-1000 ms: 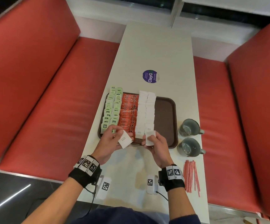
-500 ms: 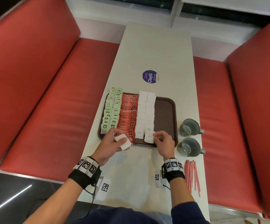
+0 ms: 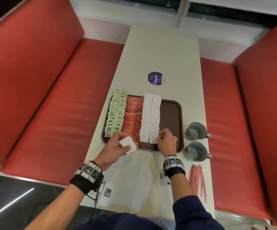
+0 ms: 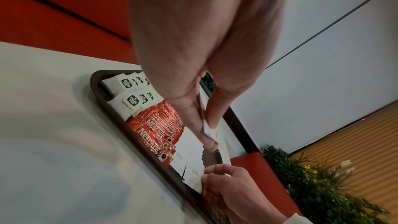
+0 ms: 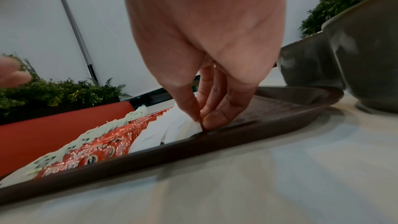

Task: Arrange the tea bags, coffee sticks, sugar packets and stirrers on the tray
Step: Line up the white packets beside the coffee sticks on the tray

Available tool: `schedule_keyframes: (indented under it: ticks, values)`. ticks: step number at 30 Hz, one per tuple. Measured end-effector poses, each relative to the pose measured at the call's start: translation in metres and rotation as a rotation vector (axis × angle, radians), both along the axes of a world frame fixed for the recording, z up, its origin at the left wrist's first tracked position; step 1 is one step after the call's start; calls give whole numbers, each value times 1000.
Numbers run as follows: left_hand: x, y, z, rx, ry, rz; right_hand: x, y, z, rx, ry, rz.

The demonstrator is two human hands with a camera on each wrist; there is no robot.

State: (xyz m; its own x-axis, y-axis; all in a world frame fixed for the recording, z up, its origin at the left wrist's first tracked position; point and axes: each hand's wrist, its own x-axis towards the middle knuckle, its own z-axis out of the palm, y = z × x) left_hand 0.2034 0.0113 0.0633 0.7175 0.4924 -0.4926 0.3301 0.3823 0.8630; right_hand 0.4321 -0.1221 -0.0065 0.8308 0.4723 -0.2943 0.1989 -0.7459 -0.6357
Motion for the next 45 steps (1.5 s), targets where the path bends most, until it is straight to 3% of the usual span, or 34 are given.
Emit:
schedule_keyframes:
  ticks: [5, 8, 10, 12, 15, 20, 25, 31, 35, 40, 43, 45]
  values:
    - [3, 2, -5, 16, 20, 13, -6, 4, -7, -55, -84, -33]
    - [4, 3, -8, 42, 18, 13, -16, 4, 2, 72, -122, -30]
    - [4, 5, -9, 62, 18, 22, -30, 1, 16, 249, -18, -9]
    - [7, 3, -7, 81, 17, 34, -51, -2, 35, 383, 214, 16]
    - [11, 2, -8, 123, 18, 1, -74, -6, 52, 449, 499, 97]
    - [20, -6, -6, 289, 43, -6, -83, -9, 59, 570, 567, 84]
    - [23, -7, -12, 392, 73, -35, -86, -10, 59, 566, 496, 79]
    - [32, -11, -5, 169, -117, 18, -86, -5, 52, 711, 610, -197]
    - [33, -10, -7, 280, -77, -70, -85, -10, 57, 672, 686, -56]
    - [33, -8, -9, 369, -63, -72, -90, -12, 57, 769, 864, -33]
    - [31, -10, -15, 429, -22, -83, -91, -13, 47, 759, 773, -80]
    - [31, -12, -14, 351, -21, -80, -89, -14, 43, 706, 613, -106]
